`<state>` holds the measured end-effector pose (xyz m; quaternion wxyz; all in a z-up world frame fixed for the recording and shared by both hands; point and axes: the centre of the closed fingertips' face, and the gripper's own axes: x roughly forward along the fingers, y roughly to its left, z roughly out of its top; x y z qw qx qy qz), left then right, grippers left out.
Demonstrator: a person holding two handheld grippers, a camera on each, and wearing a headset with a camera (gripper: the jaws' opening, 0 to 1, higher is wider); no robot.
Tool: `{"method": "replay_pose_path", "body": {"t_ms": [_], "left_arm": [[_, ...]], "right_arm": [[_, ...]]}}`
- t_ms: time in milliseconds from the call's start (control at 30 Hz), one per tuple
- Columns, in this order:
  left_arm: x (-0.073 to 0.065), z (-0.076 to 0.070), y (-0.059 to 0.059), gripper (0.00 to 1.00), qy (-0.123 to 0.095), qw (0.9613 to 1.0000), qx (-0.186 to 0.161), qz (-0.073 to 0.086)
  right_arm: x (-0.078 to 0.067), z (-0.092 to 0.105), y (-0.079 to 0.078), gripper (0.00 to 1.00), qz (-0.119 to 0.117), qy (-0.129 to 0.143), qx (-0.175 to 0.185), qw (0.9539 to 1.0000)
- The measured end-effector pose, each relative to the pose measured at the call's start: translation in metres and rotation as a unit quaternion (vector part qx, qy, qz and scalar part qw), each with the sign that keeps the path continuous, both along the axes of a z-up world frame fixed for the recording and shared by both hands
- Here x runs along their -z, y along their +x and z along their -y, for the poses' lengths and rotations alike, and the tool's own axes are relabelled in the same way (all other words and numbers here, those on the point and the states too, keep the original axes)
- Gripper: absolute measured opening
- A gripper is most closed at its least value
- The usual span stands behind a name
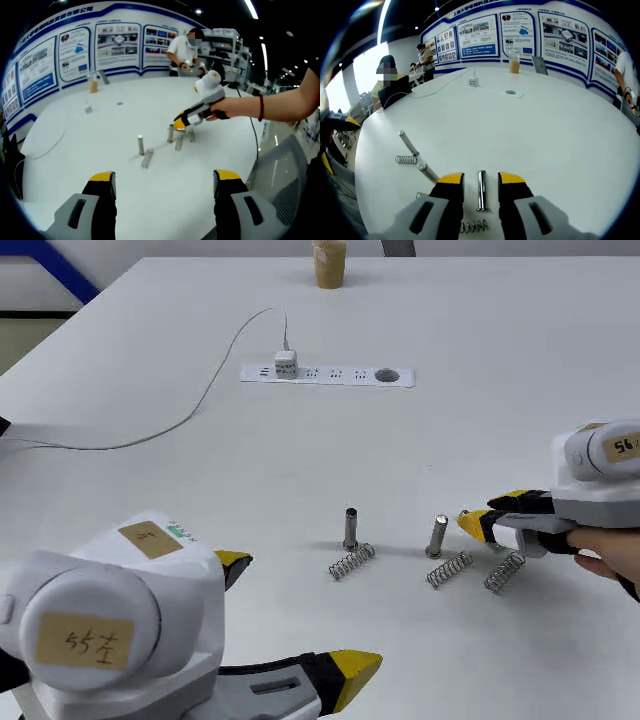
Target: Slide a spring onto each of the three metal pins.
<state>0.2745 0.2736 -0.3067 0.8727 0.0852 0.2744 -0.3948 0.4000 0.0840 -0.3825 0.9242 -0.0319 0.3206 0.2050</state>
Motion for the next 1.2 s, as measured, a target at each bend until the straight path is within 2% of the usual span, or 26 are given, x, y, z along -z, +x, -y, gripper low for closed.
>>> {"method": "replay_pose_path", "body": {"t_ms": [300, 567, 700, 967, 1200], "left_arm": [[0.002, -0.001, 0.000, 0.81, 0.002, 1.0000, 0.000, -0.003], [0.002, -0.001, 0.001, 0.79, -0.001, 1.0000, 0.001, -0.005], [0.001, -0.001, 0.000, 0.78, -0.005, 1.0000, 0.000, -0.004], [0.002, -0.001, -0.002, 0.77, -0.006, 1.0000, 0.002, -0.005], [0.001, -0.003, -0.001, 0.76, -0.005, 1.0000, 0.000, -0.005]], "right_arm": [[0.009, 0.000, 0.003, 0.20, -0.011, 0.008, 0.007, 0.9999], [0.012, -0.006, 0.006, 0.16, -0.006, -0.006, -0.006, 0.9999], [0.013, -0.008, 0.007, 0.14, -0.007, -0.022, -0.013, 0.9996], [0.016, -0.007, 0.008, 0.09, -0.007, -0.032, -0.013, 0.9994], [0.016, -0.006, 0.008, 0.09, -0.012, -0.027, 0.000, 0.9995]]}}
